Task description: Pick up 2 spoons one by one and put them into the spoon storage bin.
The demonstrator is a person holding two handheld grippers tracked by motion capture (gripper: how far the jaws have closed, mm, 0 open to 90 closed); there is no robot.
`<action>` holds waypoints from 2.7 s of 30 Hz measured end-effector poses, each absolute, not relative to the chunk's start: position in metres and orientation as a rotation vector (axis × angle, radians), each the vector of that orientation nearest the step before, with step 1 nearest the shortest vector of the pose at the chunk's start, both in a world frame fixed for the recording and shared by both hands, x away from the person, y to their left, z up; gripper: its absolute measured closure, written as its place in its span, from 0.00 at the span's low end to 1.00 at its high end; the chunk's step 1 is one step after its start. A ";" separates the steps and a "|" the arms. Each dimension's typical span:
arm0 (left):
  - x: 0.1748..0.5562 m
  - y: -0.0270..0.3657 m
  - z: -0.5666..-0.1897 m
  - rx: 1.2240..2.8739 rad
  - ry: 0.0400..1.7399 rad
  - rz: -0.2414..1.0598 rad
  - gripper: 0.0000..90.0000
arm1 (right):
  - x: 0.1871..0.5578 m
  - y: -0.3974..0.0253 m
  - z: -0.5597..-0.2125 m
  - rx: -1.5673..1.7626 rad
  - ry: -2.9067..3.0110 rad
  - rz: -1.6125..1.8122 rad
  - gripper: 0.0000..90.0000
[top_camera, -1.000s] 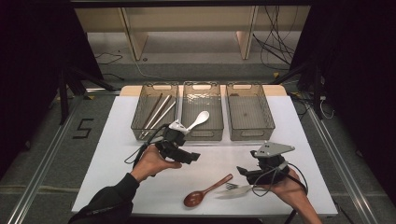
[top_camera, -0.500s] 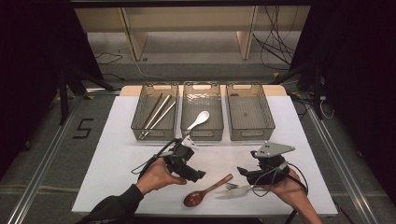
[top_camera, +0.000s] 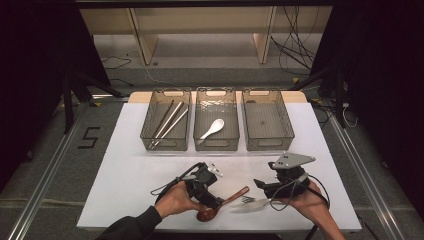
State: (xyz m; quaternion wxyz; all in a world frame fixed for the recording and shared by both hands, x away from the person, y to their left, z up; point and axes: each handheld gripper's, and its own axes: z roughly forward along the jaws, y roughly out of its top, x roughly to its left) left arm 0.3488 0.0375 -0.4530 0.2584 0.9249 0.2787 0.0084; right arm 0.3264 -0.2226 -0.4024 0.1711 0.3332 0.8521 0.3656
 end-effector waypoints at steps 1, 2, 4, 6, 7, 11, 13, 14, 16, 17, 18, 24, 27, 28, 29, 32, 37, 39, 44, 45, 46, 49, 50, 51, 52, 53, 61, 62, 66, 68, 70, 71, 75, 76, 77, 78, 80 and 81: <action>0.349 0.037 -0.455 2.513 0.753 0.016 0.30 | 0.326 -0.223 -0.402 0.946 2.420 1.037 0.31; 0.348 0.036 -0.457 2.521 0.753 0.014 0.31 | 0.326 -0.222 -0.402 0.946 2.420 1.036 0.31; 0.347 0.034 -0.460 2.534 0.746 0.013 0.34 | 0.327 -0.222 -0.402 0.946 2.421 1.038 0.31; 0.345 0.031 -0.461 2.541 0.737 0.009 0.36 | 0.327 -0.222 -0.403 0.944 2.424 1.035 0.31; 0.345 0.030 -0.461 2.546 0.732 0.018 0.38 | 0.327 -0.222 -0.403 0.944 2.425 1.034 0.31; 0.344 0.026 -0.464 2.561 0.715 0.022 0.45 | 0.327 -0.222 -0.403 0.941 2.427 1.034 0.31; 0.343 0.025 -0.465 2.569 0.693 0.010 0.50 | 0.327 -0.222 -0.403 0.944 2.427 1.035 0.31; 0.343 0.024 -0.466 2.574 0.684 0.005 0.52 | 0.327 -0.222 -0.403 0.943 2.428 1.032 0.31; 0.342 0.023 -0.467 2.584 0.672 0.015 0.53 | 0.327 -0.222 -0.403 0.941 2.429 1.032 0.31; 0.343 0.023 -0.466 2.582 0.670 0.016 0.55 | 0.327 -0.221 -0.403 0.940 2.428 1.032 0.31; 0.343 0.023 -0.467 2.581 0.668 0.012 0.59 | 0.327 -0.221 -0.403 0.941 2.428 1.031 0.31; 0.344 0.025 -0.466 2.604 0.626 0.041 0.77 | 0.327 -0.221 -0.403 0.941 2.429 1.030 0.31; 0.347 0.027 -0.467 2.603 0.621 0.021 0.82 | 0.327 -0.221 -0.404 0.941 2.431 1.027 0.31; 0.348 0.027 -0.466 2.605 0.621 0.015 0.83 | 0.327 -0.221 -0.404 0.940 2.431 1.027 0.31; 0.348 0.027 -0.466 2.605 0.620 0.012 0.83 | 0.327 -0.221 -0.404 0.939 2.433 1.026 0.31; 0.347 0.025 -0.466 2.618 0.602 0.027 0.85 | 0.327 -0.221 -0.404 0.937 2.433 1.025 0.31; 0.350 0.027 -0.465 2.631 0.589 0.006 0.87 | 0.327 -0.221 -0.404 0.936 2.433 1.027 0.31; 0.350 0.027 -0.465 2.638 0.590 0.000 0.87 | 0.327 -0.221 -0.404 0.935 2.435 1.027 0.31; 0.352 0.027 -0.464 2.655 0.593 -0.011 0.88 | 0.327 -0.221 -0.404 0.936 2.433 1.027 0.31; 0.352 0.027 -0.463 2.657 0.591 -0.006 0.88 | 0.327 -0.221 -0.404 0.937 2.434 1.025 0.31; 0.352 0.027 -0.463 2.657 0.591 -0.004 0.88 | 0.327 -0.221 -0.404 0.936 2.434 1.025 0.31; 0.353 0.028 -0.463 2.668 0.593 -0.002 0.89 | 0.327 -0.221 -0.403 0.934 2.432 1.028 0.31; 0.353 0.028 -0.463 2.666 0.598 -0.007 0.89 | 0.327 -0.221 -0.403 0.937 2.430 1.029 0.31; 0.354 0.029 -0.462 2.668 0.597 -0.010 0.89 | 0.327 -0.221 -0.403 0.938 2.429 1.029 0.31; 0.353 0.029 -0.462 2.667 0.600 -0.012 0.89 | 0.327 -0.221 -0.403 0.939 2.429 1.027 0.31; 0.353 0.029 -0.462 2.665 0.598 -0.012 0.89 | 0.327 -0.221 -0.404 0.939 2.431 1.027 0.31; 0.359 0.036 -0.456 2.642 0.627 -0.001 0.89 | 0.327 -0.222 -0.403 0.939 2.428 1.028 0.31; 0.360 0.037 -0.457 2.643 0.629 -0.005 0.89 | 0.327 -0.221 -0.403 0.938 2.428 1.027 0.31; 0.362 0.039 -0.456 2.638 0.641 -0.001 0.89 | 0.327 -0.222 -0.403 0.939 2.428 1.029 0.31; 0.362 0.039 -0.456 2.633 0.648 0.005 0.90 | 0.327 -0.222 -0.403 0.940 2.428 1.028 0.31; 0.363 0.040 -0.457 2.634 0.648 0.014 0.90 | 0.327 -0.222 -0.403 0.938 2.428 1.028 0.31; 0.364 0.040 -0.458 2.633 0.651 0.010 0.90 | 0.327 -0.222 -0.403 0.938 2.428 1.028 0.31; 0.365 0.043 -0.456 2.621 0.660 0.006 0.90 | 0.327 -0.222 -0.403 0.939 2.426 1.032 0.31; 0.366 0.044 -0.455 2.616 0.663 0.006 0.90 | 0.327 -0.222 -0.403 0.940 2.426 1.032 0.31; 0.367 0.045 -0.453 2.609 0.667 0.006 0.90 | 0.327 -0.222 -0.403 0.940 2.426 1.032 0.31; 0.368 0.047 -0.452 2.603 0.672 0.005 0.90 | 0.327 -0.222 -0.403 0.940 2.426 1.032 0.31; 0.370 0.049 -0.449 2.594 0.680 0.006 0.90 | 0.327 -0.222 -0.403 0.940 2.426 1.032 0.31; 0.371 0.051 -0.448 2.586 0.692 0.007 0.90 | 0.327 -0.222 -0.403 0.940 2.426 1.032 0.31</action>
